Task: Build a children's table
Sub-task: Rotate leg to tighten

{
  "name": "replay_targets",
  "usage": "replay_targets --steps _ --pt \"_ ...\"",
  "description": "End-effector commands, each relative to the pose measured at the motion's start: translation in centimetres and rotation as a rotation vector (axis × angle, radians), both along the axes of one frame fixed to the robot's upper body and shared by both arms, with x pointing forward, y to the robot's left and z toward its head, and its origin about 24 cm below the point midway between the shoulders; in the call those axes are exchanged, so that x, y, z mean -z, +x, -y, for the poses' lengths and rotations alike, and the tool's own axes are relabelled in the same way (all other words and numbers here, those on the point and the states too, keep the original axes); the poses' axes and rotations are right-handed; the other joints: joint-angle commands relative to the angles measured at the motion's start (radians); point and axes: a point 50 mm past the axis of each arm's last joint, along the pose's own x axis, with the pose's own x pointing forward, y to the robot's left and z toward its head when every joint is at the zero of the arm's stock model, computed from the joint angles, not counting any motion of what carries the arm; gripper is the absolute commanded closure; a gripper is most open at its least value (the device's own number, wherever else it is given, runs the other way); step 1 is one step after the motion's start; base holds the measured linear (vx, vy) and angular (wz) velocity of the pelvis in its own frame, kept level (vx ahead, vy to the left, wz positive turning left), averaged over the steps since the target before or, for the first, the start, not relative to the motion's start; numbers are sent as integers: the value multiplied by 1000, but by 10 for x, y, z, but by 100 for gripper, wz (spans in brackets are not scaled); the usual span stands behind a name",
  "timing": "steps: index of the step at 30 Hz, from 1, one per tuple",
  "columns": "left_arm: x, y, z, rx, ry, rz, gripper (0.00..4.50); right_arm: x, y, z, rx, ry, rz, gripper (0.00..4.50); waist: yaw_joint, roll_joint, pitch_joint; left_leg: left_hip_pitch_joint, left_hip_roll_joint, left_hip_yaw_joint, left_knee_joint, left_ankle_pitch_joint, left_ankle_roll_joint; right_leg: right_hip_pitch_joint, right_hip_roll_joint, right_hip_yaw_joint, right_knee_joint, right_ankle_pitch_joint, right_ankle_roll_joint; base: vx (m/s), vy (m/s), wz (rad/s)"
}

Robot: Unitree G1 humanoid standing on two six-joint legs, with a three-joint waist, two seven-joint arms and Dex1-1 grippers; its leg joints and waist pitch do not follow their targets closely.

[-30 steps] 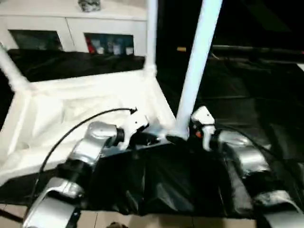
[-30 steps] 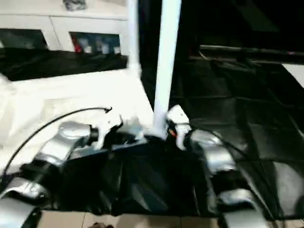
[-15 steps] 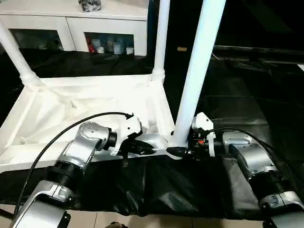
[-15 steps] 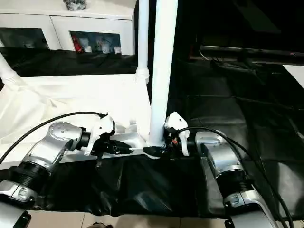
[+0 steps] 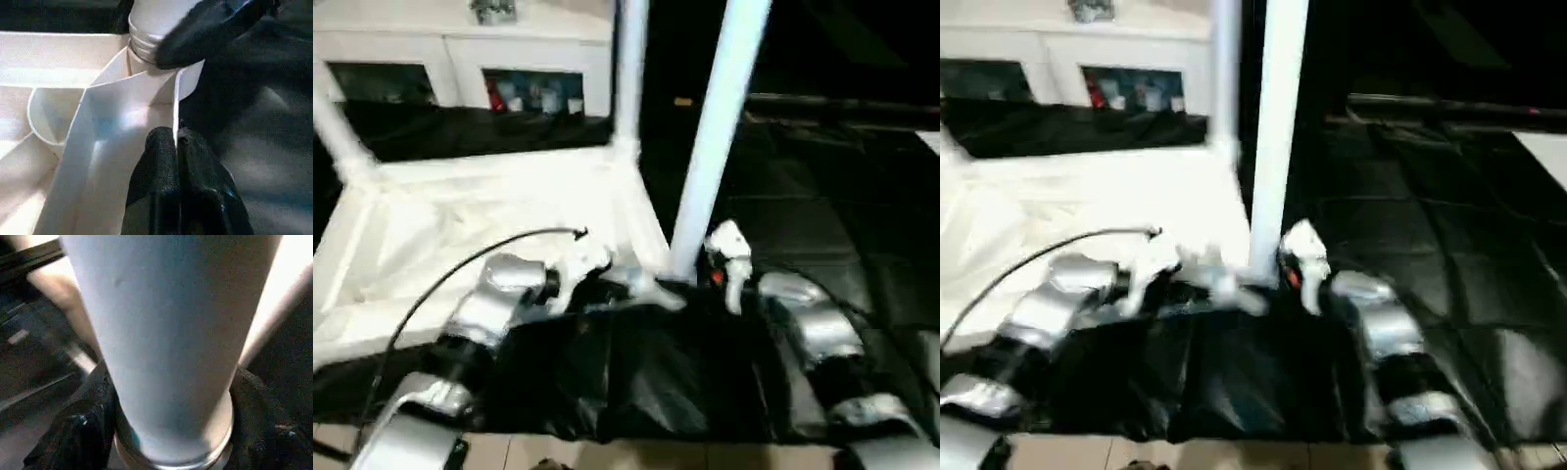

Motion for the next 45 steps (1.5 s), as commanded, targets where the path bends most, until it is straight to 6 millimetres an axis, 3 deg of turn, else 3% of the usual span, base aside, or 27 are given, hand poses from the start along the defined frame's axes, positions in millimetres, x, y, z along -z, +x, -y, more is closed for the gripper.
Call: replay_targets --steps 1,6,8,10,11,12,13,14,16,17,19,29,34,39,40,45 --pt "-17 8 26 -13 -78 83 450 9 1 -20 48 -30 -10 178 -5 -10 -69 38 48 -31 -81 -315 -24 23 -45 19 -74 -356 -175 0 0 0" --pt "-24 23 54 -174 -95 136 450 12 15 -50 339 4 -50 179 -14 2 -72 39 44 -29 -82 -317 -35 19 -41 20 -74 -293 -185 0 0 0" --pt "-25 25 57 -185 -94 147 450 9 17 -56 368 4 -27 179 -13 6 -76 39 43 -29 -78 -299 -26 24 -41 19 -70 -247 -195 0 0 0" --pt "-24 24 58 -179 -92 158 450 4 19 -60 350 18 17 179 -11 2 -79 34 42 -25 -73 -254 7 30 -42 18 -65 -174 -205 0 0 0" --pt "-24 24 58 -179 -92 158 450 4 19 -60 350 18 17 179 -11 2 -79 34 42 -25 -73 -254 7 30 -42 18 -65 -174 -205 0 0 0" --pt "-24 23 59 -168 -105 154 450 1 20 -60 329 45 24 144 -9 2 -81 30 42 -24 -70 -210 35 37 -40 17 -59 -113 -220 0 0 0" --pt "-24 23 59 -167 -107 154 450 1 20 -60 326 48 25 124 -8 2 -81 30 42 -23 -69 -198 44 38 -40 17 -57 -95 -225 0 0 0" --pt "-24 22 58 -152 -113 152 450 -1 21 -59 319 66 25 124 -7 4 -82 31 42 -22 -67 -178 57 39 -39 16 -54 -70 -234 0 0 0" --pt "-23 18 55 -112 -129 143 450 -3 22 -52 300 65 49 107 -4 4 -80 33 44 -21 -67 -185 70 39 -39 16 -56 -82 -243 0 0 0" --pt "-23 16 53 -103 -138 139 450 -4 23 -49 292 56 63 100 -4 -2 -80 32 44 -20 -67 -188 69 39 -40 16 -57 -92 -243 0 0 0" --pt "-23 14 50 -81 -151 132 450 -3 22 -41 269 10 85 75 -4 -5 -78 31 46 -22 -68 -199 67 40 -41 15 -57 -125 -239 0 0 0" --pt "-19 1 21 66 -109 83 450 -7 0 -4 -160 -32 82 75 6 -8 -71 37 52 -20 -70 -253 66 33 -39 17 -65 -204 -223 0 0 0" --pt "-20 -5 12 149 -90 41 450 -10 -8 8 -343 -59 33 75 8 -8 -71 34 52 -22 -73 -266 51 35 -40 15 -64 -241 -223 0 0 0" --pt "-19 -12 6 215 -79 -9 450 -15 -13 10 -444 -51 9 113 13 -7 -72 34 54 -21 -72 -243 52 33 -41 16 -60 -220 -232 0 0 0" --pt "-19 -13 4 230 -71 -19 450 -16 -14 10 -464 -51 4 133 14 -11 -73 33 55 -20 -71 -221 62 34 -39 15 -55 -189 -240 0 0 0" --pt "-18 -15 2 236 -65 -23 450 -16 -17 7 -499 -57 4 178 17 -14 -73 32 54 -18 -67 -191 75 34 -41 15 -52 -166 -247 0 0 0"
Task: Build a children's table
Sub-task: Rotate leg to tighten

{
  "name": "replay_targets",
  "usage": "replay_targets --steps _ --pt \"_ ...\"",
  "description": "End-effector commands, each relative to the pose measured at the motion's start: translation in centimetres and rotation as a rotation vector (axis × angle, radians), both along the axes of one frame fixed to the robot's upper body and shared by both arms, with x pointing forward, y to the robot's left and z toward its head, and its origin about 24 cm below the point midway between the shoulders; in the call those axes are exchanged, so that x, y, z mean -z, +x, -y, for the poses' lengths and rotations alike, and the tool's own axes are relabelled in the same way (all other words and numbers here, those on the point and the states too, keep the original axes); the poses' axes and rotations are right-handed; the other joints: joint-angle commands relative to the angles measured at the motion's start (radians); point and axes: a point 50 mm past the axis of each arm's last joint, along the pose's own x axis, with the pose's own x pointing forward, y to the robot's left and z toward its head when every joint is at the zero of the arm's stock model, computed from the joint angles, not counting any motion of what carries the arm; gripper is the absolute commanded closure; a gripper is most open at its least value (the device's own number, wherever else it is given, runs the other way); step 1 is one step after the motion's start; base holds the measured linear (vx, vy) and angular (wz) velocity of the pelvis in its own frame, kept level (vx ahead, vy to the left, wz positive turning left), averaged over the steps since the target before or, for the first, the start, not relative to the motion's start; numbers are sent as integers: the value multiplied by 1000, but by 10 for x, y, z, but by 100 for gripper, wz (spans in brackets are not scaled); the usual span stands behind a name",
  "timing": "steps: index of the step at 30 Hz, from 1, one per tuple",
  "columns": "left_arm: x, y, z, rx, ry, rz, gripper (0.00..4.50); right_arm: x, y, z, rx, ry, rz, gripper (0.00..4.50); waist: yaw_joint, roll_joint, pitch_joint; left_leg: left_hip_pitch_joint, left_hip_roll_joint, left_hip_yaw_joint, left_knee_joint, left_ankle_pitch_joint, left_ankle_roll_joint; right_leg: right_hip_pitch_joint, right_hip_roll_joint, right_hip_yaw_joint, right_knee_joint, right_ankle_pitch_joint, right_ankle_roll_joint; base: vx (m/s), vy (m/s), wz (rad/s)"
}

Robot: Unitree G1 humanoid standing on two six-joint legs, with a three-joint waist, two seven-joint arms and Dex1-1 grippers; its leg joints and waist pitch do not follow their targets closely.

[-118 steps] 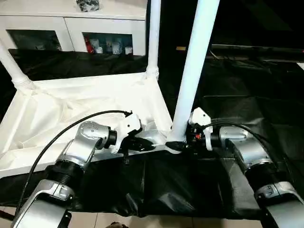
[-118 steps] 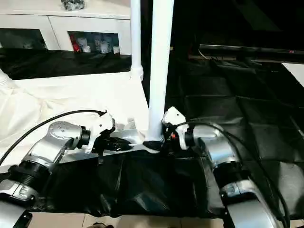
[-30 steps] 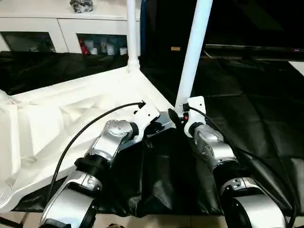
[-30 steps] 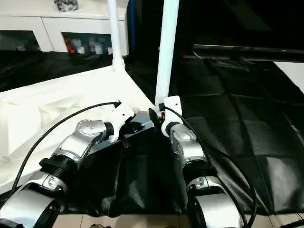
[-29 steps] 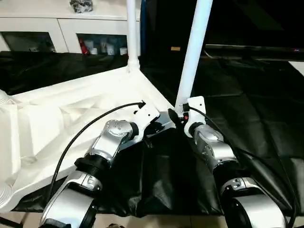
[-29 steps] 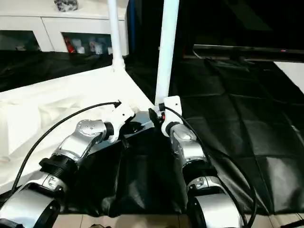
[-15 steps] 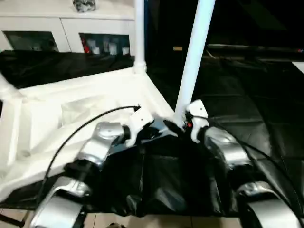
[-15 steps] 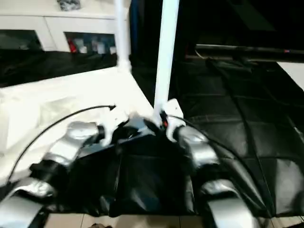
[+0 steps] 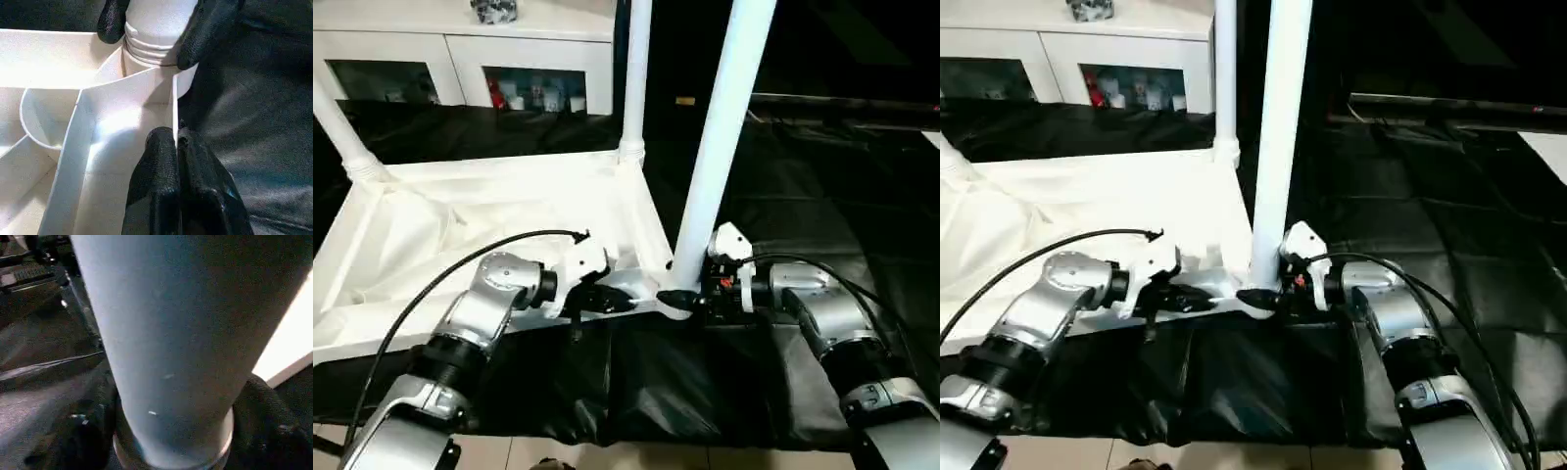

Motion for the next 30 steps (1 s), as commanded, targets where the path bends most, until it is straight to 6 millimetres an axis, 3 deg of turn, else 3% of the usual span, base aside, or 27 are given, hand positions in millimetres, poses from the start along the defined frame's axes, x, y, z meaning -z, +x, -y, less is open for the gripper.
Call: replay_targets --steps 1,5,6,13,15,17,19,20,21,22,23,25,30 --pt "-13 1 13 44 -60 44 450 -2 -5 -13 -90 14 6 180 0 -16 -74 35 52 -18 -67 -194 74 34 -42 17 -54 -176 -243 0 0 0" --pt "-12 1 12 35 -60 48 450 0 -9 -16 -118 4 -2 183 2 -15 -73 36 53 -19 -69 -207 66 33 -42 18 -57 -204 -232 0 0 0" --pt "-12 2 13 21 -65 55 450 2 -10 -18 -123 4 -6 184 3 -11 -73 37 53 -20 -70 -208 62 32 -42 17 -57 -206 -230 0 0 0" --pt "-13 12 21 -85 -74 108 450 13 -14 -27 -32 36 -18 184 1 -14 -71 39 52 -22 -73 -241 41 30 -43 20 -64 -245 -215 0 0 0" --pt "-13 16 25 -131 -77 126 450 17 -10 -30 69 39 -6 184 -4 -15 -69 38 49 -22 -75 -261 26 25 -42 22 -68 -283 -201 0 0 0" --pt "-14 22 34 -202 -90 149 450 23 1 -36 299 46 26 184 -9 -16 -66 39 47 -25 -78 -290 8 22 -44 21 -75 -345 -181 0 0 0" --pt "-14 23 35 -212 -91 153 450 24 3 -36 330 47 27 184 -19 -18 -69 38 47 -31 -80 -312 -12 24 -44 18 -75 -373 -167 0 0 0" --pt "-16 28 47 -266 -101 177 450 27 13 -43 516 48 40 184 -22 -15 -68 39 50 -31 -82 -317 -15 20 -44 20 -76 -362 -165 0 0 0" --pt "-17 30 51 -283 -105 186 450 27 16 -46 581 43 45 184 -29 -13 -67 45 46 -29 -81 -345 -26 10 -41 21 -81 -383 -168 0 0 0" --pt "-17 30 51 -283 -105 186 450 27 16 -46 581 43 45 184 -31 -15 -70 42 44 -32 -81 -344 -31 16 -43 20 -79 -388 -165 0 0 0" --pt "-17 31 54 -292 -108 192 450 27 18 -47 620 40 48 184 -30 -16 -71 33 45 -35 -84 -324 -27 26 -45 18 -77 -368 -158 0 0 0" --pt "-20 35 66 -325 -101 220 450 23 25 -58 711 51 55 184 -33 -14 -73 38 44 -29 -79 -315 -15 18 -41 20 -77 -322 -164 0 0 0" --pt "-22 38 71 -351 -86 251 450 16 30 -72 732 79 82 184 -29 -14 -79 31 42 -24 -70 -233 32 30 -42 20 -66 -194 -193 0 0 0"
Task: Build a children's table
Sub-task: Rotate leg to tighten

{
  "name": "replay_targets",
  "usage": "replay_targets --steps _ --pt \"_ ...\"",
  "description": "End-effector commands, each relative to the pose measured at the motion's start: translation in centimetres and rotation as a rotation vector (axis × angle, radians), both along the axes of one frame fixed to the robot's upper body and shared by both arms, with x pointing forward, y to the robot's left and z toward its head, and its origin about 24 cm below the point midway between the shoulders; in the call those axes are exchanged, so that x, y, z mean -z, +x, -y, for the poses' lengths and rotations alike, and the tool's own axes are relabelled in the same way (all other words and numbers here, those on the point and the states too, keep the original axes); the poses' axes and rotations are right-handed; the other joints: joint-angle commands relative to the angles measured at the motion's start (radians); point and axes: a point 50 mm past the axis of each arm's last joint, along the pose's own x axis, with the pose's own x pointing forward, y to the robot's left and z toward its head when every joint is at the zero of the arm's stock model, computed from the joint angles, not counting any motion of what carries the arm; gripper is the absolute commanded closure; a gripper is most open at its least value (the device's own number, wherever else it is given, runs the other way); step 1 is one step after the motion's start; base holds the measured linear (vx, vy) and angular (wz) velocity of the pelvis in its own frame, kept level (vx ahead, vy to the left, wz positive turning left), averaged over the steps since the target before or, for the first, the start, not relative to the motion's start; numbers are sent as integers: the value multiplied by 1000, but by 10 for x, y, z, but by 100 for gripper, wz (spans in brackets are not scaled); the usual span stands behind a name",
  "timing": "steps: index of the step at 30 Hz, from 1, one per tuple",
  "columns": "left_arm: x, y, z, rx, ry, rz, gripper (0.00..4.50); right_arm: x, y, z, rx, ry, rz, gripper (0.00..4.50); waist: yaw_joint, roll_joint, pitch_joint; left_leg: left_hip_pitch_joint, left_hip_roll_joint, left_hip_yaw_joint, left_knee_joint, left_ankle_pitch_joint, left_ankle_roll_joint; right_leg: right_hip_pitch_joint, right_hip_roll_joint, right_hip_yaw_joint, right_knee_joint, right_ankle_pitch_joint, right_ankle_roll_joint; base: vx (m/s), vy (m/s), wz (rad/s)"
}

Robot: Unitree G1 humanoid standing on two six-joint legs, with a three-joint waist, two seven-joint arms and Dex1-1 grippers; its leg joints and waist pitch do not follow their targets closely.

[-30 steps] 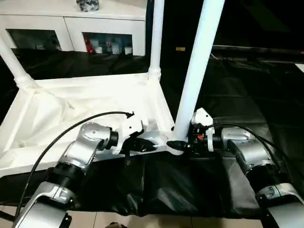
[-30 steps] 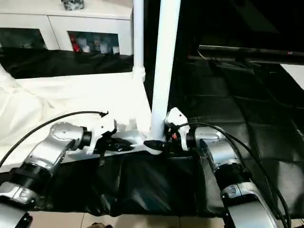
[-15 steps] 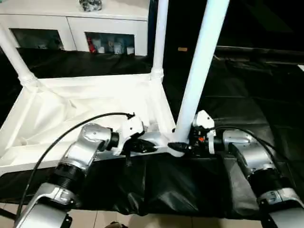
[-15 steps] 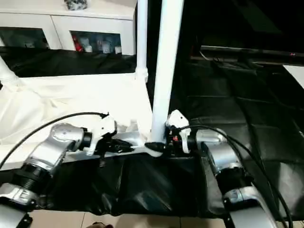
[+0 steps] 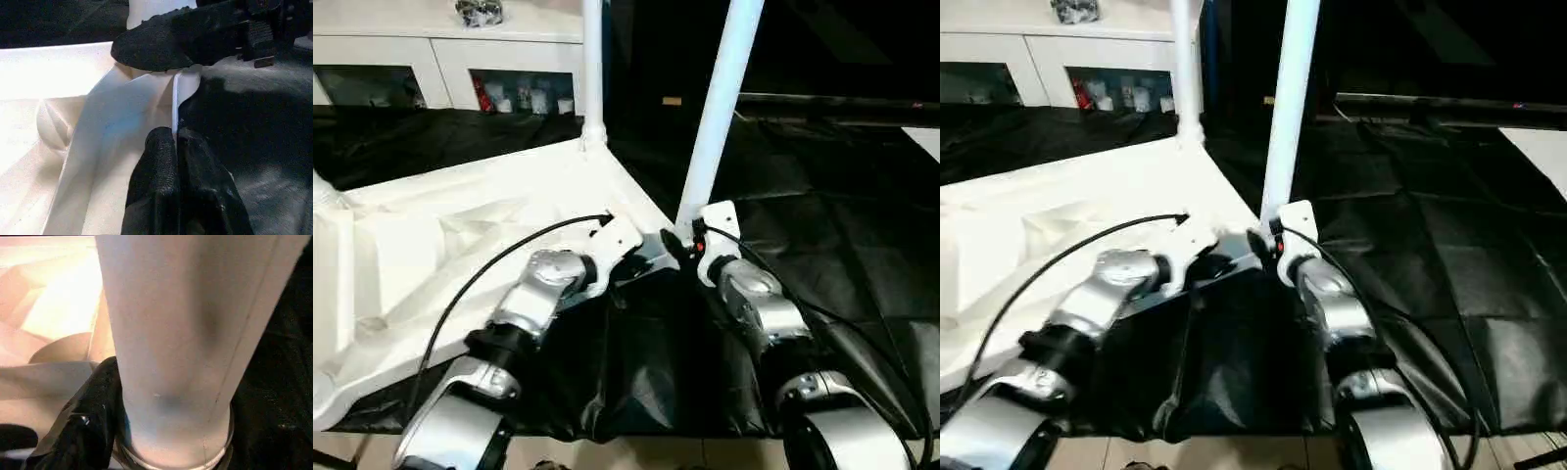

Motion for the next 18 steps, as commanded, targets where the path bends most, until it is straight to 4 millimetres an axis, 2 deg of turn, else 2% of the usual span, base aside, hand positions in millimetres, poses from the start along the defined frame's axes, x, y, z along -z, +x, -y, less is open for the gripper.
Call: replay_targets --steps 1,2,4,7,9,12,13,17,18 --pt "-26 6 24 29 -88 107 450 0 -6 -36 -126 23 7 149 0 -11 -78 30 44 -24 -71 -216 40 36 -40 17 -62 -172 -198 0 0 0" --pt "-25 5 24 42 -90 104 450 -1 -6 -37 -135 39 11 149 2 -9 -80 31 44 -22 -67 -189 56 37 -40 18 -58 -128 -208 0 0 0" --pt "-24 2 21 75 -90 97 450 -3 -6 -37 -144 56 27 112 6 -8 -82 31 44 -20 -64 -139 85 41 -38 16 -49 -57 -231 0 0 0" --pt "-22 -1 18 111 -87 88 450 -4 -6 -32 -157 62 39 94 9 -10 -81 32 45 -19 -63 -138 97 42 -39 15 -50 -62 -241 0 0 0" --pt "-19 -5 10 157 -80 70 450 -5 -8 -22 -196 56 49 69 9 -9 -77 32 47 -21 -67 -176 83 42 -40 14 -56 -127 -233 0 0 0" --pt "-18 -7 6 180 -72 64 450 -5 -9 -16 -221 49 51 49 7 -8 -75 34 49 -21 -69 -197 72 40 -39 15 -58 -152 -224 0 0 0" --pt "-17 -8 3 195 -63 58 450 -5 -10 -13 -249 35 47 36 9 -5 -75 37 49 -21 -71 -207 62 37 -37 15 -60 -159 -226 0 0 0" --pt "-15 -12 -8 253 -33 36 450 -3 -17 2 -412 -86 39 19 10 -2 -74 38 50 -21 -72 -240 50 36 -36 16 -60 -169 -223 0 0 0" --pt "-14 -15 -12 284 -17 21 450 -4 -22 6 -509 -93 36 19 12 -4 -74 38 49 -22 -73 -246 47 38 -36 16 -60 -172 -221 0 0 0"
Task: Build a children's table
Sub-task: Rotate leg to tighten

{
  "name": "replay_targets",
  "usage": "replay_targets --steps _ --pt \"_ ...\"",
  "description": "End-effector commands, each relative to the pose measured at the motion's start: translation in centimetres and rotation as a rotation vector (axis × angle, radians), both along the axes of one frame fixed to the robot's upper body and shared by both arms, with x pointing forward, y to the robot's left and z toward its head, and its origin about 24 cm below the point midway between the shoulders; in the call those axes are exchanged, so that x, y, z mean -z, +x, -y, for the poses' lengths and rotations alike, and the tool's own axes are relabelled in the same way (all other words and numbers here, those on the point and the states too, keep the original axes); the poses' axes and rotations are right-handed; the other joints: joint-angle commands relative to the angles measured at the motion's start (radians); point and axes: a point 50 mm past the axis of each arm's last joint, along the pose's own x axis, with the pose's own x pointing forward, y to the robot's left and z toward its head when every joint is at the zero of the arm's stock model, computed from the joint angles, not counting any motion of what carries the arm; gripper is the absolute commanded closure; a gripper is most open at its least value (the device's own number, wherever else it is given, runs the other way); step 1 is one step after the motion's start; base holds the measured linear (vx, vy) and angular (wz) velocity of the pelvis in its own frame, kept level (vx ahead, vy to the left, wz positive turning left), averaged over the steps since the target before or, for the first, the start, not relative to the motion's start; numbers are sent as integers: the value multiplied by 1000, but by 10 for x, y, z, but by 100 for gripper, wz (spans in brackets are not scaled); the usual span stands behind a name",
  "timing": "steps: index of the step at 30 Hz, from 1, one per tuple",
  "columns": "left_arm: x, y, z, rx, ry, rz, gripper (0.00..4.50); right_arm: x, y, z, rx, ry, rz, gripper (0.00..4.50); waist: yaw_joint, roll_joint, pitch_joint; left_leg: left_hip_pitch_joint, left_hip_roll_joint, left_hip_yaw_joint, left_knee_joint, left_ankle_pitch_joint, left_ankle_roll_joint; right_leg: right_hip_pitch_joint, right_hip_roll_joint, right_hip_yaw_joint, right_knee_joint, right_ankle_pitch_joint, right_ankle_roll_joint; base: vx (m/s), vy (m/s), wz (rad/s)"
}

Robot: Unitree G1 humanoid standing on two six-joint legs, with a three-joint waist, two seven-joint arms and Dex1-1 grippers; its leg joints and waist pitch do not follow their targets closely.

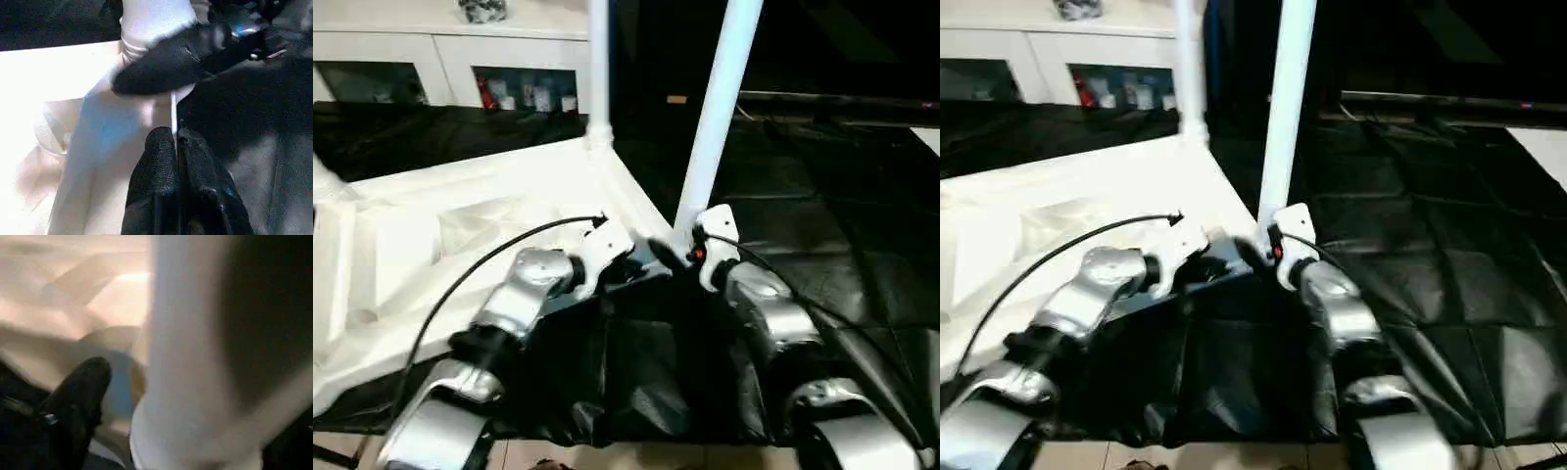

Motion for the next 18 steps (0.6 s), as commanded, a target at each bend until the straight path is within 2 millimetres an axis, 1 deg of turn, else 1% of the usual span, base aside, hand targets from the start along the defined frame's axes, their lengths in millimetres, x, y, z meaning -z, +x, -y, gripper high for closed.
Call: replay_targets --steps 1,2,3,4,5,8,9,10,11,12,13,14,15,16,18 --pt "-10 -7 10 136 -38 32 450 -4 -9 -3 -201 -25 -7 19 0 -7 -73 34 48 -24 -72 -242 50 43 -39 17 -59 -168 -220 0 0 0" --pt "-10 -9 8 153 -36 25 450 -5 -11 -1 -233 -24 -13 19 -1 -6 -73 34 49 -23 -71 -241 53 41 -39 18 -59 -163 -221 0 0 0" --pt "-9 -12 6 181 -32 7 450 -6 -15 2 -296 -27 -23 19 -1 -5 -74 36 50 -22 -71 -240 56 40 -38 17 -58 -155 -227 0 0 0" --pt "-8 -14 4 192 -32 -4 450 -7 -17 4 -333 -27 -32 19 1 -5 -73 35 50 -22 -71 -234 57 42 -38 17 -57 -148 -230 0 0 0" --pt "-8 -16 3 208 -33 -16 450 -7 -19 6 -366 -33 -40 19 1 -4 -74 35 51 -21 -70 -227 62 42 -39 17 -56 -138 -237 0 0 0" --pt "-7 -20 -1 238 -30 -35 450 -8 -23 10 -435 -43 -70 19 3 -3 -74 36 52 -20 -69 -224 63 40 -36 15 -53 -139 -248 0 0 0" --pt "-7 -21 -3 248 -24 -41 450 -9 -25 11 -462 -47 -81 19 2 -5 -73 37 52 -20 -69 -227 61 39 -37 15 -54 -145 -250 0 0 0" --pt "-6 -23 -5 262 -14 -50 450 -9 -27 12 -497 -54 -96 47 2 -9 -73 35 51 -19 -69 -229 63 40 -37 15 -54 -152 -249 0 0 0" --pt "-5 -23 -7 267 -9 -54 450 -9 -28 13 -510 -57 -103 47 4 -7 -73 36 53 -20 -70 -232 60 40 -38 15 -54 -166 -246 0 0 0" --pt "-5 -24 -9 277 -1 -61 450 -10 -29 14 -535 -60 -117 54 3 -11 -72 36 52 -19 -70 -233 61 39 -37 15 -56 -171 -244 0 0 0" --pt "-4 -24 -11 281 9 -67 450 -10 -30 15 -554 -63 -130 59 6 -8 -71 37 53 -19 -70 -241 56 36 -38 16 -57 -193 -240 0 0 0" --pt "-4 -24 -12 282 14 -70 450 -10 -30 15 -561 -64 -136 72 7 -7 -72 38 53 -20 -71 -242 54 36 -38 16 -56 -195 -240 0 0 0" --pt "-4 -24 -14 283 25 -73 450 -9 -32 16 -589 -70 -149 86 7 -8 -71 38 53 -20 -72 -246 49 35 -38 16 -57 -197 -239 0 0 0" --pt "-4 -24 -14 285 27 -72 450 -10 -32 15 -598 -73 -149 86 7 -8 -72 39 53 -20 -71 -248 47 35 -39 17 -57 -198 -239 0 0 0" --pt "-4 -24 -15 289 27 -76 450 -10 -33 15 -611 -74 -155 101 7 -8 -71 40 53 -20 -72 -257 41 33 -39 17 -58 -209 -237 0 0 0"
